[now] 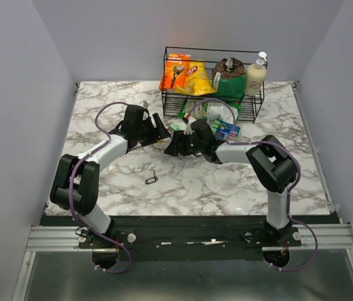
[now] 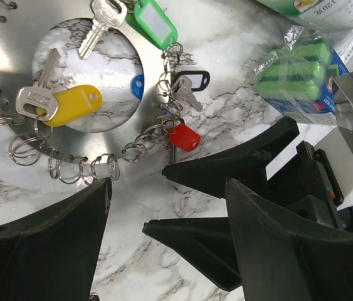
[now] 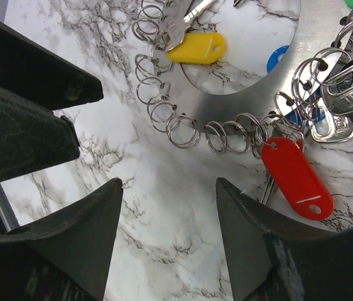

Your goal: Put the keys on the keyring

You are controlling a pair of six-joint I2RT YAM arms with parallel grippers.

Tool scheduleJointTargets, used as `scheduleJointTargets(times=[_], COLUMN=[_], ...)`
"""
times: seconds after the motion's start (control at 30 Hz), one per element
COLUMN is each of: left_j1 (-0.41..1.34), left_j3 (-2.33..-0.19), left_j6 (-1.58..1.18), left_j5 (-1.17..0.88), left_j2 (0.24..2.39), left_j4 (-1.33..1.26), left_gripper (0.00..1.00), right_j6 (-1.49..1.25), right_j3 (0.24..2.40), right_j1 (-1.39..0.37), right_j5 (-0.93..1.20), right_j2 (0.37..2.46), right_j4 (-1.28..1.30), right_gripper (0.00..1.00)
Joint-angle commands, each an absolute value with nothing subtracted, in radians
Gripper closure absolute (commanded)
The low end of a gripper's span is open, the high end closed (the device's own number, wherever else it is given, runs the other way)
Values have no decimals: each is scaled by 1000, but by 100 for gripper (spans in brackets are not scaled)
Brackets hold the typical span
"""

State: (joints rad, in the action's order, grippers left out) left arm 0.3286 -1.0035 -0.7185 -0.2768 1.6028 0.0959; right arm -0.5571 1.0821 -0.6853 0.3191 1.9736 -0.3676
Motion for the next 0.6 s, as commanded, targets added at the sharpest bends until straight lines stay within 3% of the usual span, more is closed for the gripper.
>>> scheduleJointTargets(times=[0.0, 0.3, 0.57], left_j1=[330, 330, 330], left_j3=[-1023, -1048, -1052], left_j6=[-710, -707, -716], left_j5=[-227, -218, -219], left_j2=[1604, 1657, 1703], left_j4=[103, 98, 75], left_gripper=[22, 35, 37], right_j6=[-572, -569, -578], right_j3=[1109, 1103, 1104], right_j1=[-683, -681, -680], right_j5=[285, 218, 216], right_j2=[2005, 2003, 2037], right_j4=[-419, -436, -469], right_gripper=[32, 38, 41])
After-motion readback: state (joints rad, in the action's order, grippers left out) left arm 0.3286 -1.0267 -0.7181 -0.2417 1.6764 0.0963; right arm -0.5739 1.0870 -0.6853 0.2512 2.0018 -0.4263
